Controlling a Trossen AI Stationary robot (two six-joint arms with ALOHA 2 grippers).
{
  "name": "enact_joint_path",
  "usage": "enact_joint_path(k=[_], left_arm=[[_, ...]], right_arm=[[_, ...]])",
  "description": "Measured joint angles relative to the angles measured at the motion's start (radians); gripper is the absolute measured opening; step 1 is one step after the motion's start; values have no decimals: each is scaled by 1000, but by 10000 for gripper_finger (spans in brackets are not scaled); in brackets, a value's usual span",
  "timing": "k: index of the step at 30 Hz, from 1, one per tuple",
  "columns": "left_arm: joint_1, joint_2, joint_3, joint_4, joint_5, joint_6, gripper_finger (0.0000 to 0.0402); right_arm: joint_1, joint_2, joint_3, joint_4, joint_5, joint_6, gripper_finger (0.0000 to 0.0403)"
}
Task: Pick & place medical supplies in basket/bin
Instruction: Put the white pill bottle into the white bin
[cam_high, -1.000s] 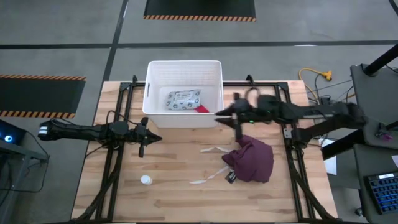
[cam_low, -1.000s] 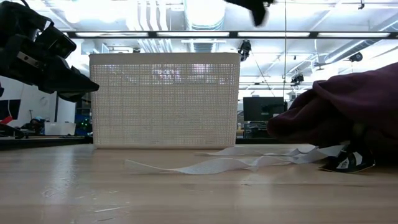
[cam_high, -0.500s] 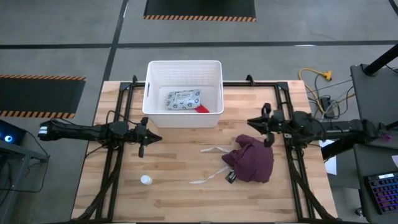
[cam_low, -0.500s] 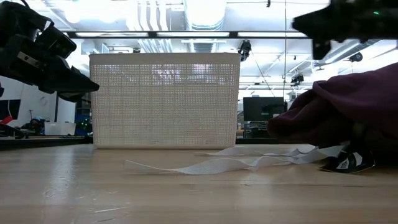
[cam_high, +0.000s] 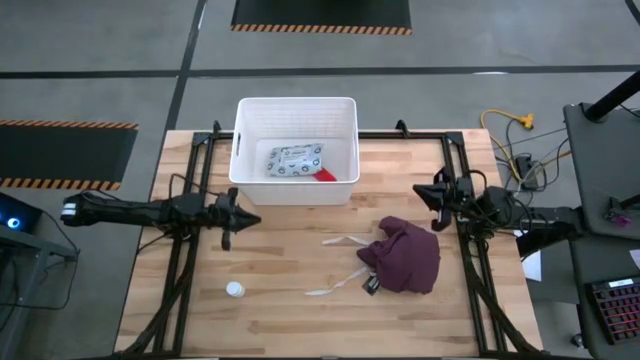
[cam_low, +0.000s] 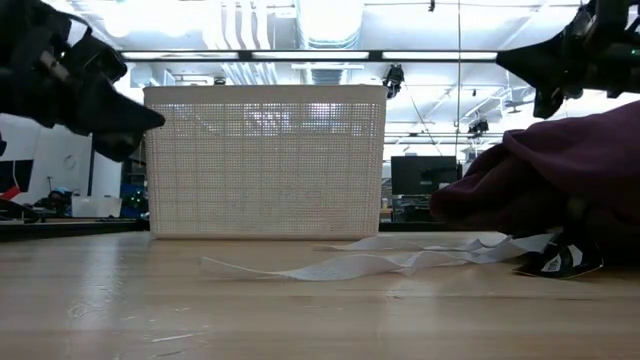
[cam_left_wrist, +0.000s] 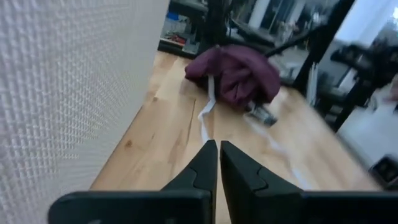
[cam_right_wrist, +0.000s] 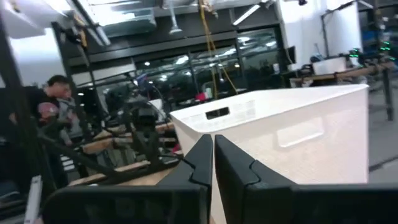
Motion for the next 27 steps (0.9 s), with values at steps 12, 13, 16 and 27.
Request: enact_joint_path(k=[12,13,16,27], left_arm=[[0,51,254,-20,49,-62,159],[0,72,286,-53,63,-61,173],[0,132,394,-244,107,-62,198],[-19,429,796,-747,267,-126,205]], right_arm=[[0,60,1,-7,68,31,9],[0,63,1,-7,68,31,9],[0,72,1,-7,68,30,9],[0,76,2,-7,67,-12,9]])
